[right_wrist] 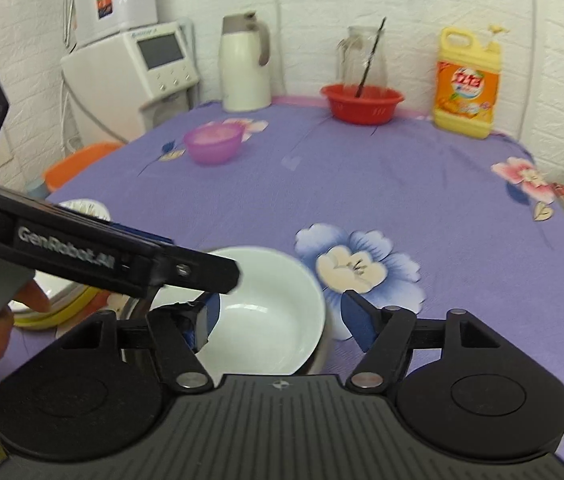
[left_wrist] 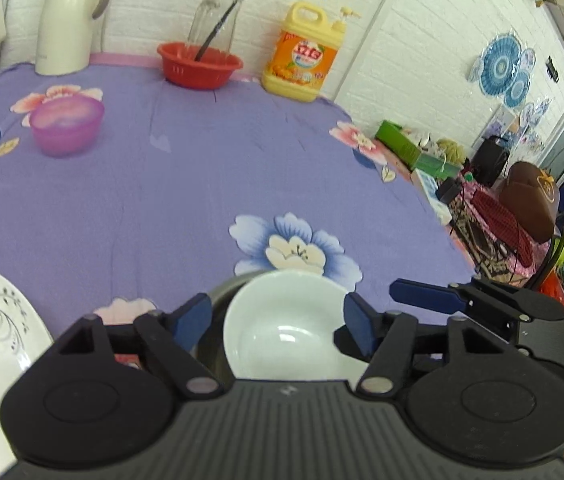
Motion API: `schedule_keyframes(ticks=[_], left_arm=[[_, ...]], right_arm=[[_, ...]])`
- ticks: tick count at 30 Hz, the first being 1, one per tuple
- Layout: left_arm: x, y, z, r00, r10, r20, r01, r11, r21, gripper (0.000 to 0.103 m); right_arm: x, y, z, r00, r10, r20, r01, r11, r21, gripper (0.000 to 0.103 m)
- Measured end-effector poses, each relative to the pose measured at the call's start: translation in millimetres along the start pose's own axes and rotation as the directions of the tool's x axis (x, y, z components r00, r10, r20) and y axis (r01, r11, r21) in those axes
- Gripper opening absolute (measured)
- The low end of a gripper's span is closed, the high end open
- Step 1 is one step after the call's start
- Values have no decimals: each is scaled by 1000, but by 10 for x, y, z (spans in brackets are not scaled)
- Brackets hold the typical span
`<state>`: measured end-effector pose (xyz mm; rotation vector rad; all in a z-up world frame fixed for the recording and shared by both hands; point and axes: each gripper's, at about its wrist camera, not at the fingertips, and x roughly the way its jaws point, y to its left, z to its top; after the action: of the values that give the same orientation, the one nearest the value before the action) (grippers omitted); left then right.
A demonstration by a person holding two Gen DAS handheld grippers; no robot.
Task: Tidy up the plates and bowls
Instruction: 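Carry the white bowl into the steel bowl and open the left gripper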
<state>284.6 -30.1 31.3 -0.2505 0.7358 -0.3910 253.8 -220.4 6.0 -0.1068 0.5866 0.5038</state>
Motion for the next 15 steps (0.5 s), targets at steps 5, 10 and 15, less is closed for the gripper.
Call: schedule_keyframes(ticks=[5,10,15], left_arm=[[3,35,34,1000,11,8,-11,1000,-11,66],[13,178,64,1000,29,9,-29,999,-39,66],[-7,350,148,997,80,20,-80,996,-46,67]], right_arm=[[22,-149,4,1000,-21,23,20,997,73,103],[107,-226,-43,1000,-5,9,4,991,130,103],[174,-252,-6,1000,8,1,-8,990,144,103]])
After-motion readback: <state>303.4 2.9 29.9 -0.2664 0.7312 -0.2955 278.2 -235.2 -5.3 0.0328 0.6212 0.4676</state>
